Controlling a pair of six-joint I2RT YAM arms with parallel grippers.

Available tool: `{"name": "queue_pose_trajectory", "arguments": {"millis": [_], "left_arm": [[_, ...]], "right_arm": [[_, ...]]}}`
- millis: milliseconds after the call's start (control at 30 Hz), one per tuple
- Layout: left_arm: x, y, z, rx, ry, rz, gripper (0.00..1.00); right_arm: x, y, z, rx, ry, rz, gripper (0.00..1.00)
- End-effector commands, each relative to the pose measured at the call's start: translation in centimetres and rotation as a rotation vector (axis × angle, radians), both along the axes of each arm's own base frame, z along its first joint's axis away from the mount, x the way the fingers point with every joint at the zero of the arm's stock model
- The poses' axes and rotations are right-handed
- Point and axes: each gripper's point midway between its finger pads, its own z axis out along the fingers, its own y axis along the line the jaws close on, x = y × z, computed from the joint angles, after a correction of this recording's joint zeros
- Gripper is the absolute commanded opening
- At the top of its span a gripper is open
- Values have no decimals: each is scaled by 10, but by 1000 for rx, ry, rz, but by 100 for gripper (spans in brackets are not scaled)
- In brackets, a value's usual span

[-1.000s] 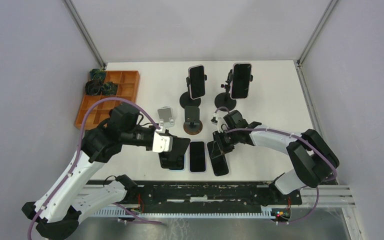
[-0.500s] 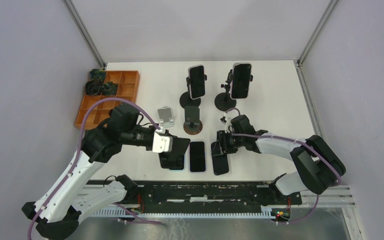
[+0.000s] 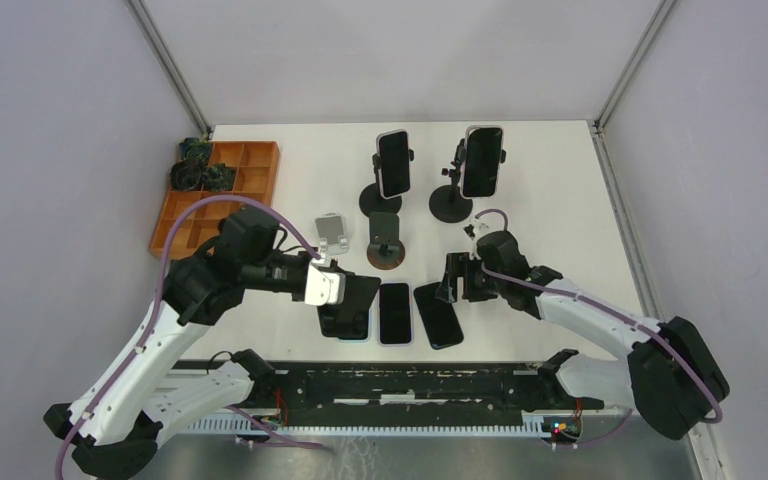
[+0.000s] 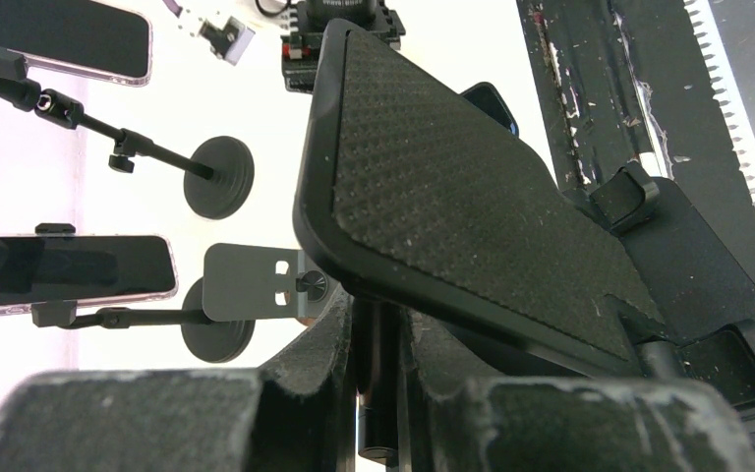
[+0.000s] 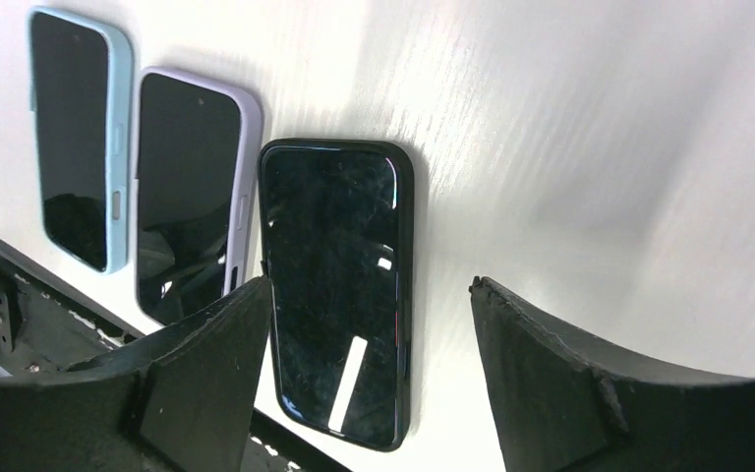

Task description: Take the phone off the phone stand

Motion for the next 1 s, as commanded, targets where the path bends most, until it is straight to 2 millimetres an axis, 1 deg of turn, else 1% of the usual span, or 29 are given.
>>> {"name": "queue_pose_trajectory", "arguments": {"millis": [0, 33, 100, 167, 200, 233, 300, 333, 367, 433, 500, 567, 633, 733, 833, 967], "left_arm": [[-3, -4, 21, -50, -61, -39, 2], [-3, -4, 22, -50, -60, -40, 2], [-3, -4, 20, -49, -57, -40, 2], [-4, -5, 18, -47, -44, -45, 2], [-5, -6, 17, -49, -37, -51, 2], [-5, -7, 17, -51, -29, -55, 2], [-6, -9, 16, -61, -14, -61, 2], [-6, -10, 17, -65, -13, -65, 2], [-6, -11, 17, -71, -14, -68, 2], [-6, -12, 18, -75, -13, -71, 2], [-5, -14, 19, -78, -14, -75, 2], [-5, -14, 20, -79, -15, -76, 2], [-5, -14, 21, -80, -18, -75, 2], [-5, -13, 21, -82, -21, -75, 2], [-7, -12, 22, -83, -24, -78, 2], [-11, -9, 17, -65, -26, -94, 2]], "right_arm": [[-2, -9, 20, -15, -60, -39, 81], [-7, -1, 29, 17, -91, -11, 82], [-18, 18, 55, 80, -175, 58, 84], [-35, 48, 95, 197, -294, 183, 86], [-51, 68, 124, 314, -359, 281, 86], [-62, 82, 156, 434, -439, 350, 88], [-85, 97, 202, 607, -534, 438, 90], [-93, 101, 221, 674, -575, 468, 90], [-97, 104, 237, 727, -610, 484, 89], [-107, 112, 258, 816, -627, 525, 85], [-116, 124, 273, 881, -632, 570, 81], [-124, 135, 283, 924, -645, 602, 78], [-128, 144, 291, 951, -658, 611, 77], [-130, 153, 296, 987, -668, 616, 74], [-132, 156, 301, 1028, -676, 610, 71], [-132, 155, 308, 1072, -695, 596, 69]]}}
